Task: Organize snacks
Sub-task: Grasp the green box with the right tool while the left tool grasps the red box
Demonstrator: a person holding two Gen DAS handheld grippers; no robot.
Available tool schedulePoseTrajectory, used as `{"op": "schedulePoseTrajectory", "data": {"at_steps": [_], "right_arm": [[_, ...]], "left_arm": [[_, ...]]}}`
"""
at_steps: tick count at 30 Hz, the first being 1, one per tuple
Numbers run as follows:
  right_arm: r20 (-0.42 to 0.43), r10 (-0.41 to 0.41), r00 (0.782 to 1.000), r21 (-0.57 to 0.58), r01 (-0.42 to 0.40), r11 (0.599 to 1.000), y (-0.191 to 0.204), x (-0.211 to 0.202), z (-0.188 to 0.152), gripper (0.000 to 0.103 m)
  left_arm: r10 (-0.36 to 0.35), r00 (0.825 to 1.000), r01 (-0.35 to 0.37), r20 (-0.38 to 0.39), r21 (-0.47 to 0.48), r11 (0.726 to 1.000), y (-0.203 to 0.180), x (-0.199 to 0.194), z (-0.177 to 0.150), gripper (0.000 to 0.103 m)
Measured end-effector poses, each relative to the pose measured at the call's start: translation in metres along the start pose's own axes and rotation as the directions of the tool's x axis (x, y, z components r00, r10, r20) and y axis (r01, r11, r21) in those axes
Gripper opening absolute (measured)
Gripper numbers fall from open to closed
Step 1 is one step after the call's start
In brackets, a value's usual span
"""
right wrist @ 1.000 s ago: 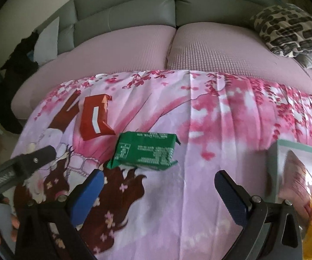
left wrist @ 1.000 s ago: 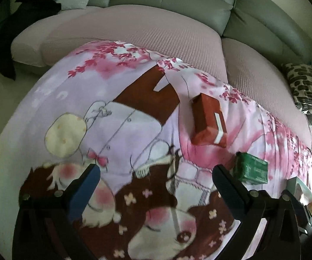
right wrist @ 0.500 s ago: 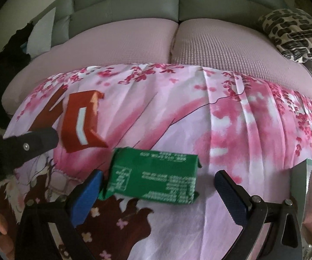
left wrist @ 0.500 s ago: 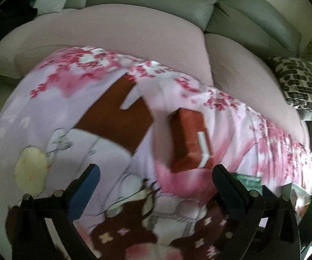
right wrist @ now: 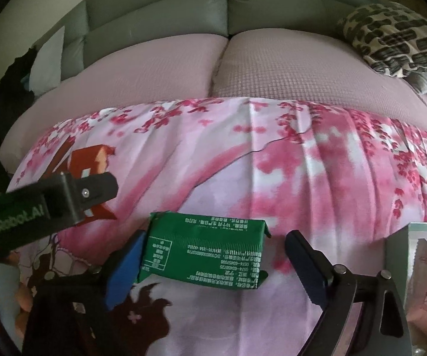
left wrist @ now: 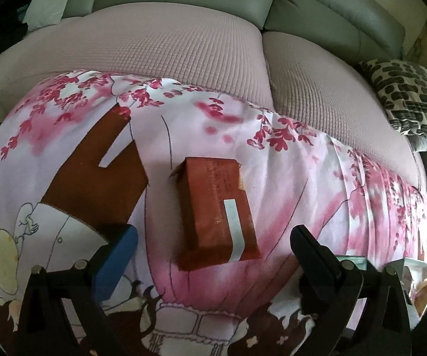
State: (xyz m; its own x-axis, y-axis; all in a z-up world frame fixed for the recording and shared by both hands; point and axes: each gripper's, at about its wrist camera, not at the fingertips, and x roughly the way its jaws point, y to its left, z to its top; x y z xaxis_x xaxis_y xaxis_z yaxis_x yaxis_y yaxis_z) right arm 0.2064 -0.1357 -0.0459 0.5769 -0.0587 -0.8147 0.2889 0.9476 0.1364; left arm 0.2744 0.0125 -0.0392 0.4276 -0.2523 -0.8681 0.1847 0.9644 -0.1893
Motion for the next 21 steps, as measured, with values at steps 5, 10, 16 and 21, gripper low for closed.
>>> {"op": "schedulePoseTrajectory", "data": {"at_steps": [5,10,16,21], "right_arm": [[0.004,-0.008,1.0,0.034,0.008,0.999,-0.014,-0.004,-0.002,0.093],[0.009,-0.011,1.0,0.045,0.011,0.999,-0.021,-0.008,-0.005,0.088],[0.017,-0.012,1.0,0.061,0.011,0.998,-0.023,-0.011,-0.007,0.075],[0.01,-0.004,1.0,0.072,0.003,0.997,-0.026,-0.015,-0.008,0.069]], "left_arm": [[0.021,1.0,-0.021,0.008,0.005,1.0,-0.004,0.005,0.002,0.102],[0.098,0.995,-0.099,0.017,0.042,0.994,-0.012,0.012,0.003,0.084],[0.128,0.991,-0.129,0.026,0.049,0.99,-0.014,0.011,0.003,0.059],[0.12,0.992,-0.121,0.03,0.04,0.992,-0.014,0.004,-0.002,0.045]]}}
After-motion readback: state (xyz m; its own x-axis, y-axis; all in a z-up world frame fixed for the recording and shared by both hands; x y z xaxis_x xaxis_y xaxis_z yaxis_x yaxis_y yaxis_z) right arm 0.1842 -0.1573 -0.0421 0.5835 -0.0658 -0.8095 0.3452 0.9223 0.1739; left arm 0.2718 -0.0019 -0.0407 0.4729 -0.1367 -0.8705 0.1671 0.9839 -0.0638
